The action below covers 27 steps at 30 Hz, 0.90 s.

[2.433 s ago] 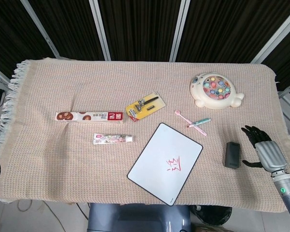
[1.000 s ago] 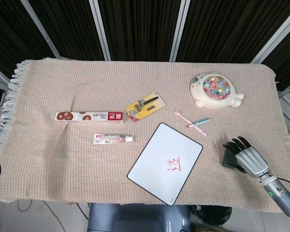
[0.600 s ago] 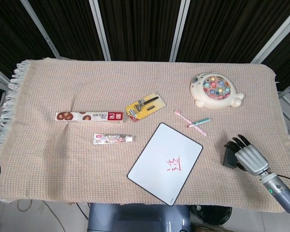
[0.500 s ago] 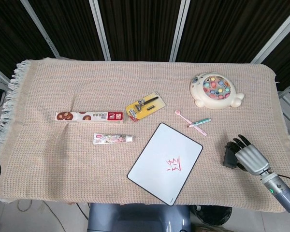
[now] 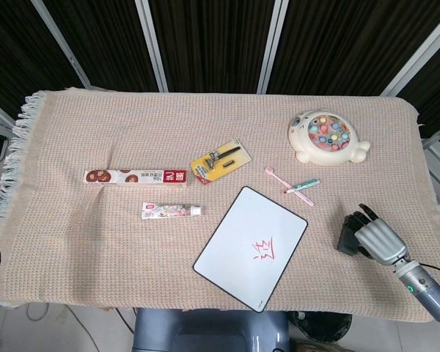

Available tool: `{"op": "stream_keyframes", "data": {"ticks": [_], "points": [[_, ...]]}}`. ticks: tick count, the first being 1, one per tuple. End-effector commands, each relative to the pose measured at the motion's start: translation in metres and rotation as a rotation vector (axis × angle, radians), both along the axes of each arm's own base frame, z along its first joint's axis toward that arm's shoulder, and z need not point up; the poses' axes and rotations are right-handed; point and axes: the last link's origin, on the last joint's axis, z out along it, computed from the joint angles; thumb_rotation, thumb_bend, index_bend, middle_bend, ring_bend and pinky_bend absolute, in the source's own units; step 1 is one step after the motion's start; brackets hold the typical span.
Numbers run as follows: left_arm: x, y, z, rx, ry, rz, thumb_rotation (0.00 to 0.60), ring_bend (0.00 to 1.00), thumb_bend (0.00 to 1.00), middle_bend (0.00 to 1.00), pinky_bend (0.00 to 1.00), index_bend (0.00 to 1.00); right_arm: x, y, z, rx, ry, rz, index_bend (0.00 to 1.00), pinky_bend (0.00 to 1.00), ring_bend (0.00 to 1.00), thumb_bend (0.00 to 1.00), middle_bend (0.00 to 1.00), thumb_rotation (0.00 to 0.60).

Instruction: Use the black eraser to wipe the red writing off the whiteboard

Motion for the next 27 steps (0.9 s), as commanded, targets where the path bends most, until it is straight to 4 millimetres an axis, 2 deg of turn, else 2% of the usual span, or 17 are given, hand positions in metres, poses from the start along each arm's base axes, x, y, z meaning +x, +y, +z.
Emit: {"op": "stream_keyframes", "data": {"ticks": [1,17,27], "points": [[-0.0001,0.0,-0.0001,0.0,0.0,0.001,0.6,0.02,0.64,0.09,0.0,0.16,0.0009,-0.0008,0.0,-0.002,0.0,0.003,0.35,0.13,0.22,0.31,0.26,0.6],[-0.0001,0.0001,0.0003,0.005,-0.001,0.008,0.6,0.02,0.64,0.09,0.0,0.16,0.0021,-0.003,-0.0023,-0.005,0.027,0.006,0.33,0.13,0.21,0.31,0.25,0.6],[-0.0001,0.0004,0.0004,0.007,-0.001,0.009,0.6,0.02,0.64,0.09,0.0,0.16,0.0006,-0.0038,-0.0049,0.005,0.048,-0.006,0.33,0.13,0.23,0.31,0.3,0.6]]}}
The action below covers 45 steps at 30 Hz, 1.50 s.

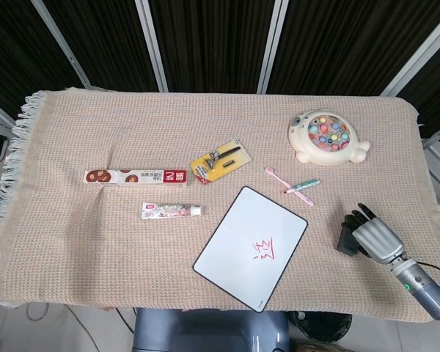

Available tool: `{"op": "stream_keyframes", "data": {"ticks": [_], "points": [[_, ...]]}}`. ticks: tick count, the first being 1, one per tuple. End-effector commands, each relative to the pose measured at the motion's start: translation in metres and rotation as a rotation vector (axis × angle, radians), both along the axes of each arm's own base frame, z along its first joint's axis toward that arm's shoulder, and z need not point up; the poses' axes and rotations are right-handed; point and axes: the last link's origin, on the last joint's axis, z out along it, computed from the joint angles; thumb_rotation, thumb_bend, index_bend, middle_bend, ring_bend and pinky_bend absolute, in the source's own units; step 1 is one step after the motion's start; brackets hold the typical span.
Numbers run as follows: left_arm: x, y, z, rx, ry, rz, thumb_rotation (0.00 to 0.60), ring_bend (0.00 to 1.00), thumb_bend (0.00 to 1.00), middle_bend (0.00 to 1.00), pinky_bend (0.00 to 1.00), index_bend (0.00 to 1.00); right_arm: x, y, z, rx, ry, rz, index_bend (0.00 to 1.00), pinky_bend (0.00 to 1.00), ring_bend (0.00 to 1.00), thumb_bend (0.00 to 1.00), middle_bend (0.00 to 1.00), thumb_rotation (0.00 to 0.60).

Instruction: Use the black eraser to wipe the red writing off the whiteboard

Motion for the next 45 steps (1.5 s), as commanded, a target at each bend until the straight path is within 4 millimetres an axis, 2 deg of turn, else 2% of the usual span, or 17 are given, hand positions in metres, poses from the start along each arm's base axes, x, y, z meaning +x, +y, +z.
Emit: {"op": "stream_keyframes", "data": {"ticks": [1,5,15,20,26,34,40,45], "points": [[0.0,0.0,0.0,0.001,-0.001,0.0,0.6,0.02,0.64,0.09,0.0,0.16,0.0,0.0,-0.001,0.005,0.0,-0.005,0.33,0.13,0.23,0.31,0.3,0.6],[0.0,0.0,0.0,0.001,0.0,0.0,0.6,0.02,0.64,0.09,0.0,0.16,0.0,0.0,-0.001,0.006,0.004,-0.007,0.35,0.13,0.27,0.32,0.34,0.6],[0.0,0.0,0.0,0.0,-0.003,0.004,0.6,0.02,0.64,0.09,0.0,0.16,0.004,-0.001,0.0,-0.008,-0.019,0.01,0.53,0.14,0.35,0.38,0.45,0.6],[0.0,0.0,0.0,-0.001,-0.004,0.003,0.6,0.02,0.64,0.09,0.0,0.16,0.015,-0.003,0.007,-0.016,-0.088,0.024,0.58,0.14,0.39,0.42,0.49,0.6],[0.001,0.0,0.0,0.002,-0.007,0.001,0.6,0.02,0.64,0.09,0.0,0.16,0.032,-0.01,0.009,0.005,-0.141,0.014,0.59,0.14,0.4,0.43,0.49,0.6],[0.0,0.0,0.001,0.004,-0.01,0.002,0.6,0.02,0.64,0.09,0.0,0.16,0.083,-0.028,0.003,0.049,-0.16,0.037,0.59,0.14,0.4,0.43,0.49,0.6],[0.0,0.0,0.002,0.003,-0.012,0.003,0.6,0.02,0.64,0.09,0.0,0.16,0.122,-0.033,-0.016,0.044,-0.097,0.144,0.59,0.14,0.4,0.43,0.49,0.6],[0.0,0.0,0.002,0.005,-0.014,0.002,0.6,0.02,0.64,0.09,0.0,0.16,0.153,-0.034,-0.034,0.067,-0.084,0.162,0.59,0.14,0.4,0.43,0.49,0.6]]}}
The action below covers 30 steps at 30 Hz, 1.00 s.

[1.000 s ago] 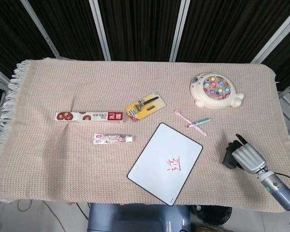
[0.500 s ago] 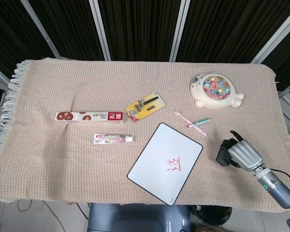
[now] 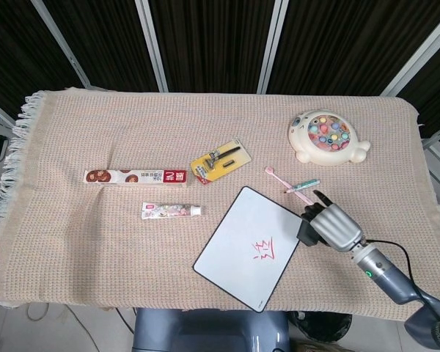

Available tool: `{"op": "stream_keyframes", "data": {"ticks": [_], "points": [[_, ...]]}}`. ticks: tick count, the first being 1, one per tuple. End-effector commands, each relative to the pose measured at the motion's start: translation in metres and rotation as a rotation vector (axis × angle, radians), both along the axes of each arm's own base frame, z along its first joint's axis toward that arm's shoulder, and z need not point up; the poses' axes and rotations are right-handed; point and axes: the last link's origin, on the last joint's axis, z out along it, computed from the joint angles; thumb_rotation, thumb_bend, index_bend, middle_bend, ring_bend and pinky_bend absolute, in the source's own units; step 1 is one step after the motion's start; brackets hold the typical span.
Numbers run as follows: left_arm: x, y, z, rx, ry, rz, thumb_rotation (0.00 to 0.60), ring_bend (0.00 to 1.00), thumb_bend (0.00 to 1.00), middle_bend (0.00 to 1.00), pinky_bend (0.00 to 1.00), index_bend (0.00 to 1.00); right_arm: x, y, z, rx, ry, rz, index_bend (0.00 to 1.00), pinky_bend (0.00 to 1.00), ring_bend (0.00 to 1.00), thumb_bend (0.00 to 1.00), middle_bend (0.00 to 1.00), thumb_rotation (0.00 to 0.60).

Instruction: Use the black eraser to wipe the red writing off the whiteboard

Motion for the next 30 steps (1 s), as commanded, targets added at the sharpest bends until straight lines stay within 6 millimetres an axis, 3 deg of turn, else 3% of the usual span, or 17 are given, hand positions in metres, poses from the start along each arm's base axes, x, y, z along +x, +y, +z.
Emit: {"op": "stream_keyframes", "data": {"ticks": [1,12,30], "points": [[0.0,0.0,0.0,0.0,0.0,0.001,0.6,0.02,0.64,0.09,0.0,0.16,0.032,-0.006,-0.013,0.015,0.011,0.031,0.59,0.14,0.4,0.43,0.49,0.6],[0.0,0.0,0.001,0.001,-0.003,0.001,0.6,0.02,0.64,0.09,0.0,0.16,0.077,-0.007,-0.046,0.037,-0.024,0.121,0.59,0.14,0.4,0.43,0.48,0.6],[-0.001,0.001,0.001,0.003,-0.004,0.002,0.6,0.02,0.64,0.09,0.0,0.16,0.082,0.011,-0.085,0.05,0.028,0.241,0.59,0.14,0.4,0.43,0.47,0.6]]}}
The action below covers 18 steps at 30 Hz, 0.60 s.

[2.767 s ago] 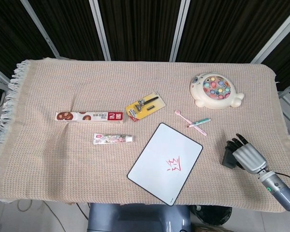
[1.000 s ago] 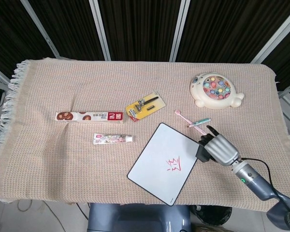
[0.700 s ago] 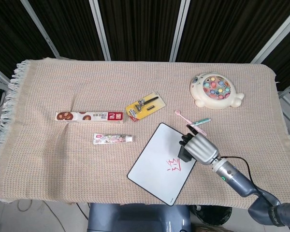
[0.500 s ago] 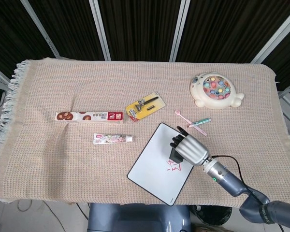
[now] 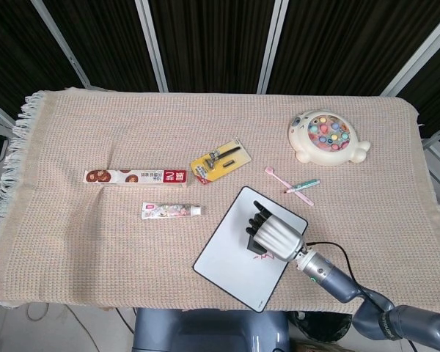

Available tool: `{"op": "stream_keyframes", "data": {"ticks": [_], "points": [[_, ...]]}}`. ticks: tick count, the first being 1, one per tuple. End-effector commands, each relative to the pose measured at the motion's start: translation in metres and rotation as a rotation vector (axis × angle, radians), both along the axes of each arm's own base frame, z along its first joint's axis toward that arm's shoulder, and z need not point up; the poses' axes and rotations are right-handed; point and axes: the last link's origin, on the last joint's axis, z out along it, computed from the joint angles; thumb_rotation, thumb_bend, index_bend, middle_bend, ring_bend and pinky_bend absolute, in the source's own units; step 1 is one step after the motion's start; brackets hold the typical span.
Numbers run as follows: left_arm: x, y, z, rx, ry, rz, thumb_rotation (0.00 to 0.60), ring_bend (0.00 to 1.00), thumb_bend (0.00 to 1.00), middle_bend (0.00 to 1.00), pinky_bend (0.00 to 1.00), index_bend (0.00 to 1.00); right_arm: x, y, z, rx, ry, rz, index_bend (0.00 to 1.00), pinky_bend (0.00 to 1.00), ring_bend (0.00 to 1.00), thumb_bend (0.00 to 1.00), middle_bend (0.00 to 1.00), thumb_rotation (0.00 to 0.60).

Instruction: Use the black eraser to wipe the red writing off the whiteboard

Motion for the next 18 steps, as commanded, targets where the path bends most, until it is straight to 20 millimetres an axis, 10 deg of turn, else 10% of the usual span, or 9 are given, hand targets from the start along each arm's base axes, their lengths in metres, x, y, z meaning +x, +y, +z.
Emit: {"op": "stream_keyframes", "data": {"ticks": [1,18], "points": [[0.0,0.0,0.0,-0.001,0.001,0.001,0.6,0.02,0.64,0.09,0.0,0.16,0.003,0.003,-0.006,0.003,0.011,0.02,0.6,0.14,0.4,0.43,0.47,0.6],[-0.001,0.0,0.002,0.0,-0.003,0.003,0.6,0.02,0.64,0.09,0.0,0.16,0.007,0.015,-0.024,-0.036,0.117,0.097,0.67,0.13,0.37,0.43,0.45,0.6]]}}
